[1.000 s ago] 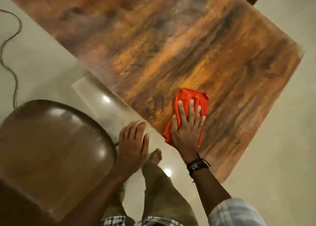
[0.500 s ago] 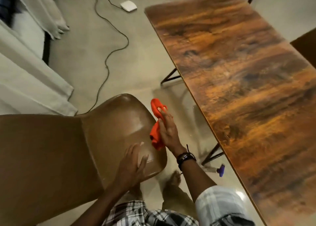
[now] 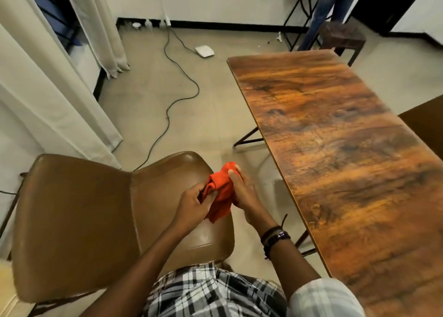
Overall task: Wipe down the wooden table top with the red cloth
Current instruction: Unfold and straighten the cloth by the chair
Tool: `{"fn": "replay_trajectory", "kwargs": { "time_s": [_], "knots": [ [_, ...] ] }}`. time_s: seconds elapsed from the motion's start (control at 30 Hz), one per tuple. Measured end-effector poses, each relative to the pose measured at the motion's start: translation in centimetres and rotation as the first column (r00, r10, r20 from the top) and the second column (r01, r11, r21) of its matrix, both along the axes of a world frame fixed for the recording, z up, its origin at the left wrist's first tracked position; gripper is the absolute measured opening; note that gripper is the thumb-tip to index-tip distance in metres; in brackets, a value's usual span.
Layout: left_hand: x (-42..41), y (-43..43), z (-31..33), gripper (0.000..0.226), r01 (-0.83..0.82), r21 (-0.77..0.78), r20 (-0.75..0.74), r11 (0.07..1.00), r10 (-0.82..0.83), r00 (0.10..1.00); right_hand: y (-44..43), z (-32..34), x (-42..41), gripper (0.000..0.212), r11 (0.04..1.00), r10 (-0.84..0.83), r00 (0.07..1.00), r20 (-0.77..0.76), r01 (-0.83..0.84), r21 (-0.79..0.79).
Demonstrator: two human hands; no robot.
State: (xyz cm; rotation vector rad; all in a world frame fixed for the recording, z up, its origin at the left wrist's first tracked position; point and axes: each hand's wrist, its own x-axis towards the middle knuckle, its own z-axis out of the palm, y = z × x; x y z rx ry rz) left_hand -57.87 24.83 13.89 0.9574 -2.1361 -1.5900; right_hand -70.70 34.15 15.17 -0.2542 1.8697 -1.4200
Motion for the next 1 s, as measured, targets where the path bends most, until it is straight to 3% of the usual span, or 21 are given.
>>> {"fn": "replay_trajectory", "kwargs": {
  "time_s": [0.03, 0.13, 0.27, 0.47, 0.7, 0.8, 0.9, 1.0],
  "knots": [
    [-0.4, -0.3, 0.3, 0.039, -0.024, -0.013, 0.003, 1.0, 0.024, 1.0, 0.6, 0.7, -0.3, 0.053, 0.998, 0.055, 0.998, -0.027, -0.055, 0.001],
    [-2.0, -1.1, 1.5, 0.02, -0.058, 0.008, 0.025, 0.998, 0.058, 0.998, 1.8, 2.3, -1.4, 0.048, 0.973, 0.23, 0.964, -0.137, -0.233, -0.002],
    [-2.9, -2.0, 2.4, 0.016, -0.074, 0.06, 0.012, 0.995, 0.073, 0.997, 2.0, 3.1, -1.6, 0.051, 0.906, 0.407, 0.893, -0.193, -0.421, -0.037],
    [-2.5, -2.4, 4.7, 0.034, 0.029, 0.395, -0.031, 0.918, -0.019, 0.999, 1.2, 3.7, -1.3, 0.068, 0.899, 0.407, 0.857, -0.317, -0.437, -0.026],
    [-2.5, -2.7, 5.2, 0.037, -0.054, 0.409, 0.001, 0.911, 0.059, 0.998, 0.8, 4.4, -1.3, 0.086, 0.859, 0.478, 0.779, -0.405, -0.51, 0.032],
    [-2.5, -2.8, 5.6, 0.036, -0.083, 0.392, 0.011, 0.916, 0.085, 0.996, 0.3, 3.9, -1.3, 0.063, 0.874, 0.436, 0.756, -0.487, -0.485, 0.029],
    [-2.3, -2.8, 6.2, 0.035, -0.103, 0.365, 0.017, 0.925, 0.103, 0.994, 0.2, 4.0, -1.5, 0.036, 0.895, 0.373, 0.797, -0.475, -0.443, -0.042],
    [-1.9, -2.8, 6.6, 0.033, -0.13, 0.337, 0.044, 0.932, 0.123, 0.991, 0.0, 4.2, -1.8, 0.023, 0.891, 0.373, 0.811, -0.45, -0.449, -0.07]
  ]
}}
